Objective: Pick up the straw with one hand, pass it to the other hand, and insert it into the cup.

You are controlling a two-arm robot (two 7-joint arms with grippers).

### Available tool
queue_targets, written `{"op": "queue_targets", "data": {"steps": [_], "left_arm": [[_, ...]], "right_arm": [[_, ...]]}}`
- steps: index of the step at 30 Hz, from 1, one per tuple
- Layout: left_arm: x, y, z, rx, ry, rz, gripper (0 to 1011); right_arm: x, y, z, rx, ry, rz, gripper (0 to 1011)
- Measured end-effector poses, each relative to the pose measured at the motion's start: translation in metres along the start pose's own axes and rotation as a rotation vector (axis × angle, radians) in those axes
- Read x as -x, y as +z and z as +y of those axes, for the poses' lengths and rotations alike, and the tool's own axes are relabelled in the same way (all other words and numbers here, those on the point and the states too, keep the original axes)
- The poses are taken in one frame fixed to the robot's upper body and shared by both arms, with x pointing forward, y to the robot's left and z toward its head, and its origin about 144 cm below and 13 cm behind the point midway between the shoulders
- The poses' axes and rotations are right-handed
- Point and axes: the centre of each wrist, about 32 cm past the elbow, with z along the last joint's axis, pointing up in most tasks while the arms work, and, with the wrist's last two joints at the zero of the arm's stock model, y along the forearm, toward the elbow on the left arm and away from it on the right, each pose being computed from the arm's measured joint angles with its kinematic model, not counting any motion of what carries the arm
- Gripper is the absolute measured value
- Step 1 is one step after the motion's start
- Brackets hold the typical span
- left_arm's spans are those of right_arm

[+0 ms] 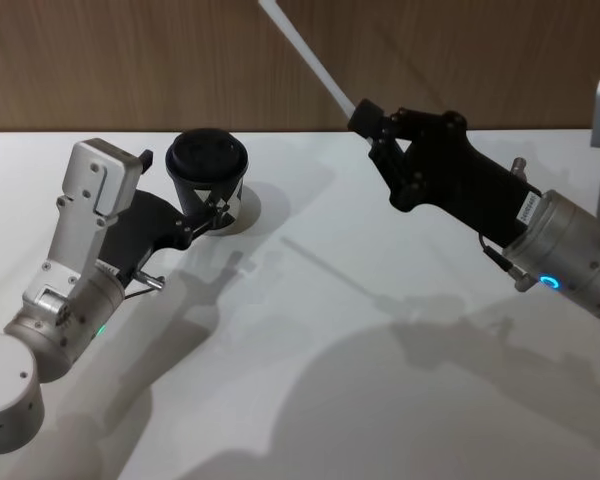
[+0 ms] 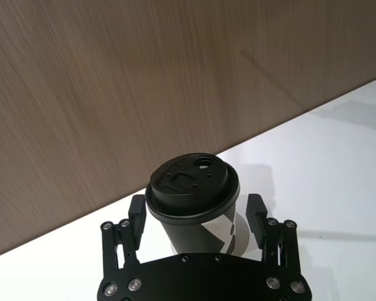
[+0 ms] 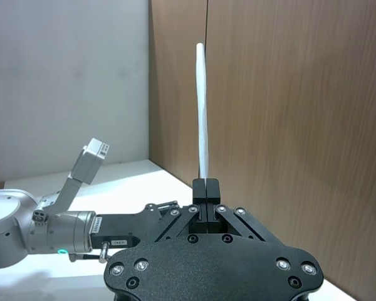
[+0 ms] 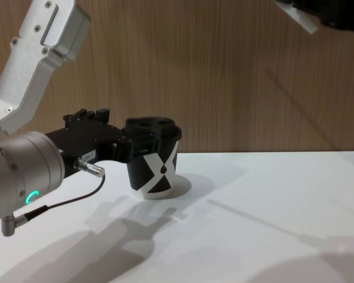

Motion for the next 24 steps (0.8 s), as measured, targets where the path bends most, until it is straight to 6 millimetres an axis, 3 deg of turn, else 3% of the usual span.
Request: {"op": "queue_targets", "data": {"steps": [24], "left_arm": [[-0.004, 0.005, 0.002, 0.033, -0.034, 0.042, 1003]], "right_arm": [[0.002, -0.002, 0.013, 0.067, -0.022, 0.005, 5]]}}
